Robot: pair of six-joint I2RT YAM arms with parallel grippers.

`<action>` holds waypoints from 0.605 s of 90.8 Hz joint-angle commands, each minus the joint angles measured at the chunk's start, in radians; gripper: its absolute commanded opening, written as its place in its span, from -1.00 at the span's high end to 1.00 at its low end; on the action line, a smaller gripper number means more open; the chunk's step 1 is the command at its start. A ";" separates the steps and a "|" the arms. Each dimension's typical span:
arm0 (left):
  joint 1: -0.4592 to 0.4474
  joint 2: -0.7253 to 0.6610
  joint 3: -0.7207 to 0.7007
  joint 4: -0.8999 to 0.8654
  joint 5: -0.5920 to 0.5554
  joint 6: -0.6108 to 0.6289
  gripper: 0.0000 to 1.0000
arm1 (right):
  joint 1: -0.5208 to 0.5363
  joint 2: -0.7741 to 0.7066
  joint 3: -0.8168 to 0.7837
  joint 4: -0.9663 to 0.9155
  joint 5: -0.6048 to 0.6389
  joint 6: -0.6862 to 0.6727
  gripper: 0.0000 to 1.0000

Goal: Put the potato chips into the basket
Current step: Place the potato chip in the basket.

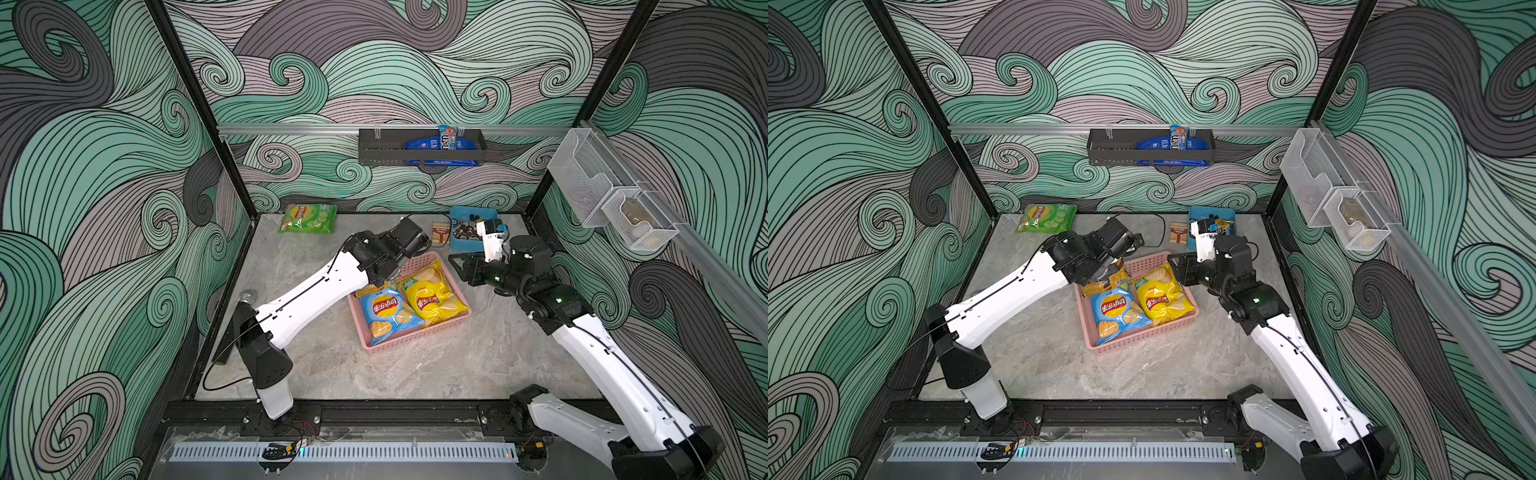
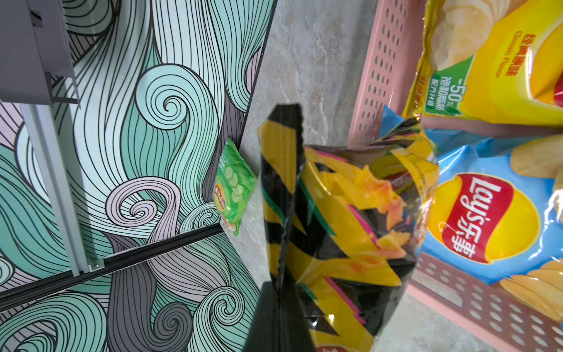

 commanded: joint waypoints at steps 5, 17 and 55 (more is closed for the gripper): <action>0.005 -0.001 -0.104 0.127 -0.082 0.050 1.00 | -0.007 -0.008 -0.020 0.014 0.000 -0.011 0.04; 0.007 -0.021 -0.164 0.214 -0.108 0.093 1.00 | -0.008 -0.014 -0.026 0.014 -0.001 -0.013 0.04; -0.034 -0.049 -0.291 0.123 0.224 -0.009 0.89 | -0.012 -0.005 -0.017 0.015 -0.002 -0.012 0.02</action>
